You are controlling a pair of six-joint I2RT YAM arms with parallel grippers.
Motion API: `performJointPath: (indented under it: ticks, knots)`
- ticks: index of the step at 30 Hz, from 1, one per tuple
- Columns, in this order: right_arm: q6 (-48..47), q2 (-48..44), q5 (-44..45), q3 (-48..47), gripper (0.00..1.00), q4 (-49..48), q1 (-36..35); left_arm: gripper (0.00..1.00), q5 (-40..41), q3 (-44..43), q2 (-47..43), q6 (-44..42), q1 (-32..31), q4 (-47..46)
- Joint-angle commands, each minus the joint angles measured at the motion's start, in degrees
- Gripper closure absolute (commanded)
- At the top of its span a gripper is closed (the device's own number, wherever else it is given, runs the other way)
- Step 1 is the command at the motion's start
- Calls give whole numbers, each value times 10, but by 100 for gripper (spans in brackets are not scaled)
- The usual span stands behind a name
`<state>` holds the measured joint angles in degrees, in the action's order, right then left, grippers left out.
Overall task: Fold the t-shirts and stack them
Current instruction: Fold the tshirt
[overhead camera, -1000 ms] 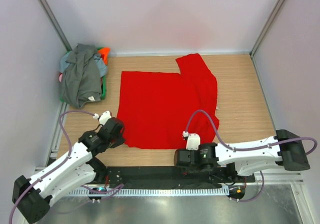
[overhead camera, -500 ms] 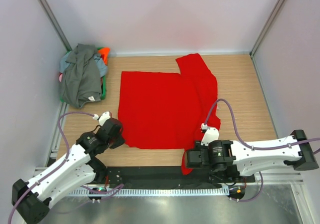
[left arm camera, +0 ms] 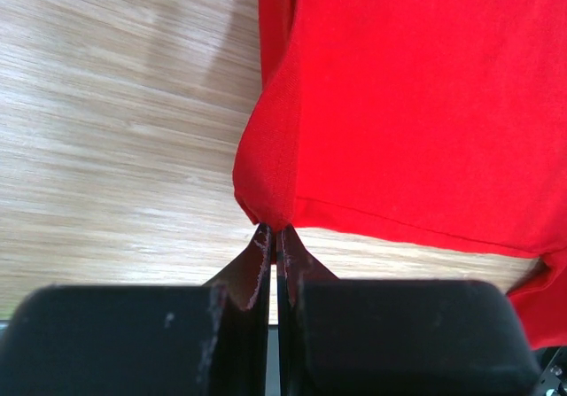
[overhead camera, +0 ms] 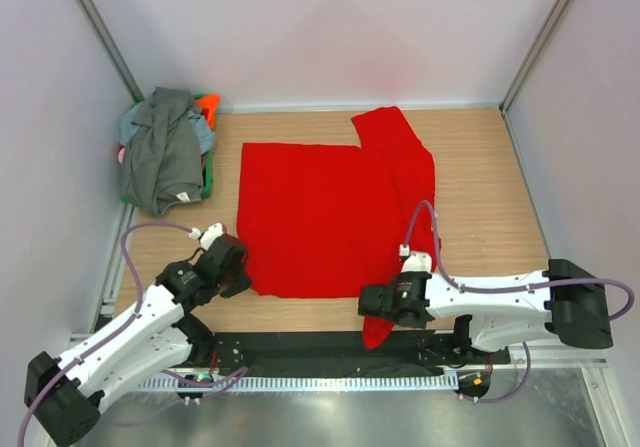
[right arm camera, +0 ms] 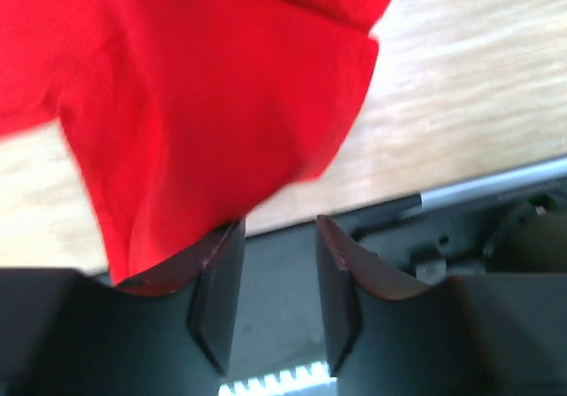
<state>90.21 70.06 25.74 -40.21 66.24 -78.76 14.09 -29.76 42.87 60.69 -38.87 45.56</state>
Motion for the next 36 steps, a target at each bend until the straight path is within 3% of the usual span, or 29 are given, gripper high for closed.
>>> performJointPath:
  ticks: [1, 2, 6, 13, 15, 19, 20, 21, 26, 30, 32, 33, 34, 36]
  knots:
    - [-55, 3, 5, 23, 54, -67, 44, 100, -13, -16, 2, -13, 1, -15]
    - [-64, 3, 4, 28, 46, -76, 54, 100, -13, -14, 1, -14, 1, -18]
    - [-101, 15, -8, 40, 35, -117, 88, 100, -10, -16, 4, -17, 2, -21]
    - [-125, 78, -12, 57, 32, -186, 103, 100, -13, -14, 6, -18, 1, -21]
    - [-126, 93, -14, 65, 40, -208, 104, 100, -13, -14, 7, -18, 1, -21]
    - [-126, 70, -11, 73, 75, -206, 104, 100, -12, -13, 7, -16, -4, -21]
    - [-124, 59, -10, 71, 90, -191, 104, 100, -11, -14, 7, -16, -3, -21]
    - [-123, 47, -9, 67, 96, -180, 104, 100, -10, -13, 7, -16, -4, -21]
    - [-130, -51, -7, -28, 99, -45, 95, 100, -6, -14, 7, -15, -4, -20]
    - [-144, -101, -17, -115, 90, 48, 91, 100, -6, -14, 6, -15, -4, -19]
    - [-143, -133, -18, -153, 66, 92, 85, 100, -6, -14, 6, -14, -4, -18]
    - [-139, -144, -17, -163, 48, 106, 85, 100, -6, -15, 6, -14, -4, -19]
    - [-129, -151, -9, -177, 21, 130, 84, 100, -6, -14, 8, -14, -4, -18]
    - [-124, -169, -5, -175, 13, 144, 82, 100, -3, -16, 7, -14, -3, -17]
